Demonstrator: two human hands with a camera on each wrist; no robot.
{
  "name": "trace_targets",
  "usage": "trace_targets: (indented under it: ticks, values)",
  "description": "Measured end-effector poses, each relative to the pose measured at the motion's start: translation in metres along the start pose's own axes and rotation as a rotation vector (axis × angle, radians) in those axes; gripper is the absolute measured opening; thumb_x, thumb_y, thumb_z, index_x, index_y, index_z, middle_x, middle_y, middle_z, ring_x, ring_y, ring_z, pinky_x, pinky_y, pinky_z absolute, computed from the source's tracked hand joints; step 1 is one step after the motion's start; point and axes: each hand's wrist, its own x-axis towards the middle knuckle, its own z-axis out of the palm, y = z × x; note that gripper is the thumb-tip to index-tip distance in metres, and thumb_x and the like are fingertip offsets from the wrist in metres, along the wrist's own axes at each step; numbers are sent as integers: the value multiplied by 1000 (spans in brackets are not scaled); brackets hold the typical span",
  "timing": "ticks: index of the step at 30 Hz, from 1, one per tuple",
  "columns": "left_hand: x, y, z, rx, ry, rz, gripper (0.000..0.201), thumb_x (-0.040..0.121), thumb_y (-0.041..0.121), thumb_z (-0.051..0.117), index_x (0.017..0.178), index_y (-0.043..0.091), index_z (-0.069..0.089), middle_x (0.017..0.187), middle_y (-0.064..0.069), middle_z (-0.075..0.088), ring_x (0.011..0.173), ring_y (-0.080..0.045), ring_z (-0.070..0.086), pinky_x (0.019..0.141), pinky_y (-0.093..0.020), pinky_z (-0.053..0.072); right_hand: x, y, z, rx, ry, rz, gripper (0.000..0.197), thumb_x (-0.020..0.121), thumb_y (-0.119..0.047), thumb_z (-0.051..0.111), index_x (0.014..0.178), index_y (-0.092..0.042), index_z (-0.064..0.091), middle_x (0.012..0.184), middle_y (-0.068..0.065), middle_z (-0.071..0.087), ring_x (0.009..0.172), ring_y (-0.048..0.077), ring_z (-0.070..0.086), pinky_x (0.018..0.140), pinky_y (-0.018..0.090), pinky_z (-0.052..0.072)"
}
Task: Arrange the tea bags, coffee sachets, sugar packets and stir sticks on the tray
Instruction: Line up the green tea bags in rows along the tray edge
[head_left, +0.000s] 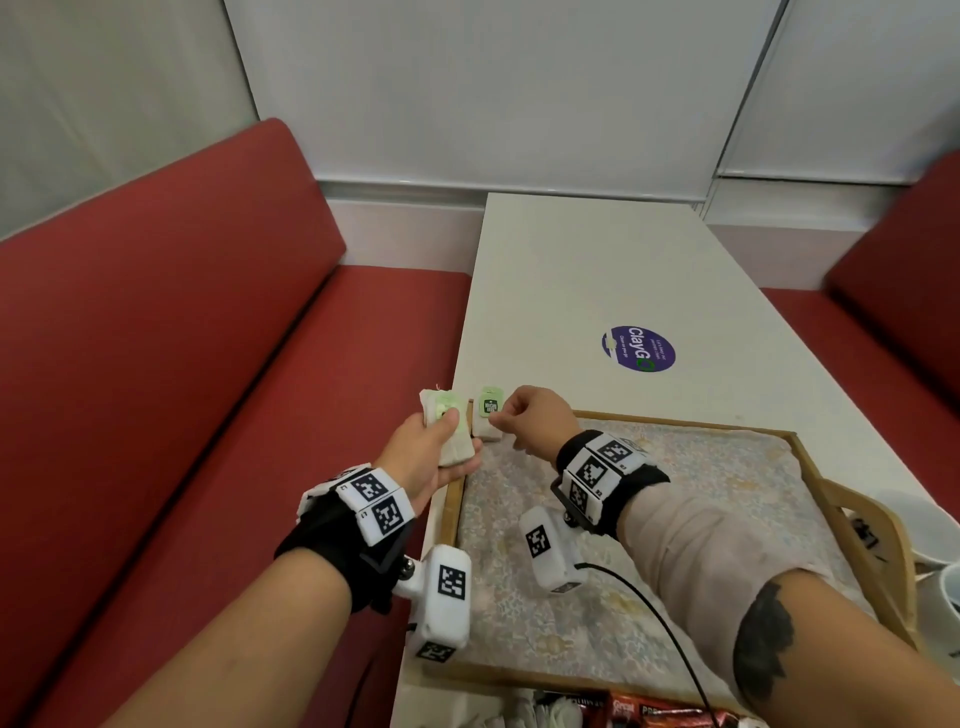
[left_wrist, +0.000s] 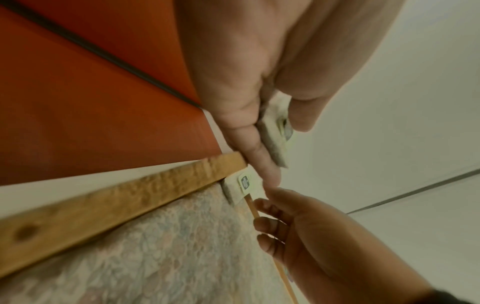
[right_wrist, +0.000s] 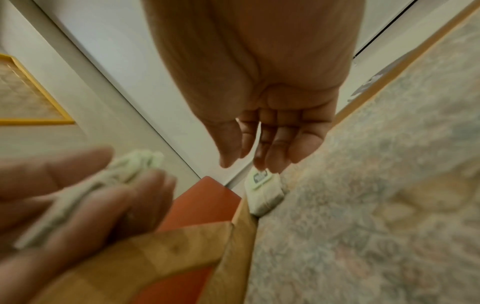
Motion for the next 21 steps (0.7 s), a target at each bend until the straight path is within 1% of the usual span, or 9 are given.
trace_targets:
  ticks: [2, 4, 5, 7, 9, 11, 14, 17, 21]
  values:
    - [1, 1, -2, -14, -14, -22, 22, 100, 3, 37, 121, 4, 44, 102, -14, 60, 81, -19, 63, 56, -25, 58, -11, -4, -7, 77, -27, -44, 19, 89, -23, 64, 75, -14, 53, 74, 2, 61, 62, 18, 58, 52, 22, 44]
    - [1, 1, -3, 19, -30, -4, 32, 99, -5, 32, 129, 3, 39, 117, -18, 55, 86, -19, 62, 60, -26, 59, -20, -9, -12, 118, -79, -75, 16, 91, -22, 60, 78, -15, 55, 75, 0, 63, 57, 14, 57, 51, 21, 43]
    - [0, 0, -2, 39, -35, 10, 36, 98, -7, 32, 131, 4, 39, 120, -18, 54, 88, -19, 62, 62, -26, 59, -24, -12, -14, 142, -113, -81, 16, 92, -21, 59, 78, -15, 56, 75, 0, 63, 56, 13, 57, 52, 22, 44]
    - [0, -2, -2, 63, -32, 40, 38, 97, -9, 34, 132, 5, 40, 122, -17, 56, 91, -20, 63, 64, -26, 58, -32, -15, -16, 185, -177, -89, 14, 92, -20, 60, 79, -16, 56, 75, 0, 63, 56, 12, 56, 52, 23, 44]
    - [0, -4, -2, 73, -2, 66, 38, 96, -8, 40, 132, 2, 40, 124, -19, 57, 97, -26, 63, 62, -25, 58, -38, -18, -16, 201, -220, -96, 10, 91, -19, 62, 83, -15, 58, 76, 1, 63, 56, 11, 56, 52, 22, 44]
    - [1, -6, -3, 73, 26, 80, 39, 94, -7, 45, 132, 1, 42, 123, -21, 58, 99, -28, 63, 60, -24, 58, -42, -19, -15, 215, -242, -100, 7, 90, -18, 64, 87, -13, 59, 73, 0, 62, 56, 11, 56, 52, 21, 44]
    - [0, -8, -2, 83, 27, 99, 36, 92, -7, 50, 127, 2, 46, 118, -20, 62, 94, -26, 65, 59, -23, 57, -44, -18, -14, 228, -251, -99, 13, 87, -16, 67, 79, -15, 57, 69, 0, 59, 55, 10, 55, 51, 21, 44]
    - [1, -9, 0, 112, 35, 114, 32, 93, -3, 51, 125, 1, 48, 117, -22, 62, 100, -31, 65, 63, -26, 59, -44, -16, -14, 253, -252, -78, 26, 87, -13, 67, 67, -17, 52, 63, -2, 56, 53, 10, 54, 51, 21, 42]
    - [7, -9, 3, 115, 136, 140, 22, 95, 1, 50, 116, 4, 50, 118, -20, 61, 103, -33, 63, 61, -28, 59, -36, -9, -15, 300, -169, -20, 27, 89, -10, 64, 67, -14, 49, 63, 1, 56, 50, 11, 53, 49, 23, 40]
